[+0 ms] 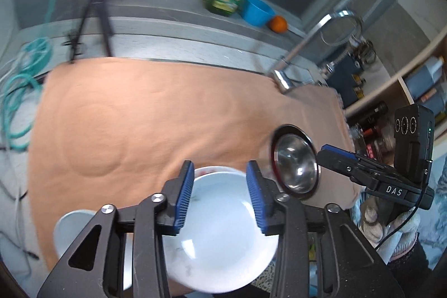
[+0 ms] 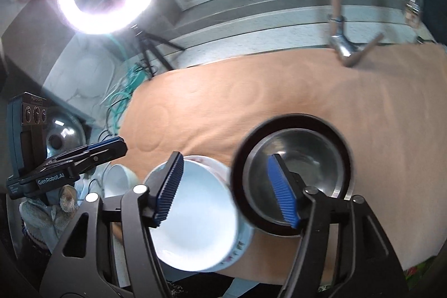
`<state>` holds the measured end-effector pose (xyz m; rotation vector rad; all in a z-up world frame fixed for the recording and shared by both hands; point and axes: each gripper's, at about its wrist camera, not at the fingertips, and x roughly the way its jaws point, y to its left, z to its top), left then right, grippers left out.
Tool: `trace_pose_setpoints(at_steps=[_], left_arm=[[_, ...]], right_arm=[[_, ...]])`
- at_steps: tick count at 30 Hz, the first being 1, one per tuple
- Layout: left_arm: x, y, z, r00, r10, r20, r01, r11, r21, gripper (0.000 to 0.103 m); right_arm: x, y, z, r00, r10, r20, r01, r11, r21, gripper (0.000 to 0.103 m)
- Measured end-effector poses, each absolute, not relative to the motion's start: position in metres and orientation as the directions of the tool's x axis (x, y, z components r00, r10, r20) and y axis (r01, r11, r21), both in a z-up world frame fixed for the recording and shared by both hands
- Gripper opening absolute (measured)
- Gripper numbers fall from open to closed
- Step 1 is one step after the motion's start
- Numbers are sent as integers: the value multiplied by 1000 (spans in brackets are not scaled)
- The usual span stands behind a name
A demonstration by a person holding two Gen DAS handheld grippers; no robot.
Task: Organize plates and bowls
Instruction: 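Move both grippers to the light blue ceramic bowl and grasp its rim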
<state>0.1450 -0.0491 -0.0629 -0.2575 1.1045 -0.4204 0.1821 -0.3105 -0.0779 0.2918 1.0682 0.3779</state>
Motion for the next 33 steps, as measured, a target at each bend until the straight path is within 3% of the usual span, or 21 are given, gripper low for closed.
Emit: trace_pose_setpoints(at_steps=[4,19,33], left_arm=[[132,-12,-61,425,-403,-811,124,913,-388,47],[68,100,-100,449,-308,-839,-164,894,-416,47],[44,118,-129,441,-346,-828,-236,846,-479,44]], right_arm=[[187,-282,-77,398,474,-785,-221,880,419,74],[192,-173,-89,250,550,-797,-425,802,420,74],[187,-113,-117,134,549,-825,-516,750,414,74]])
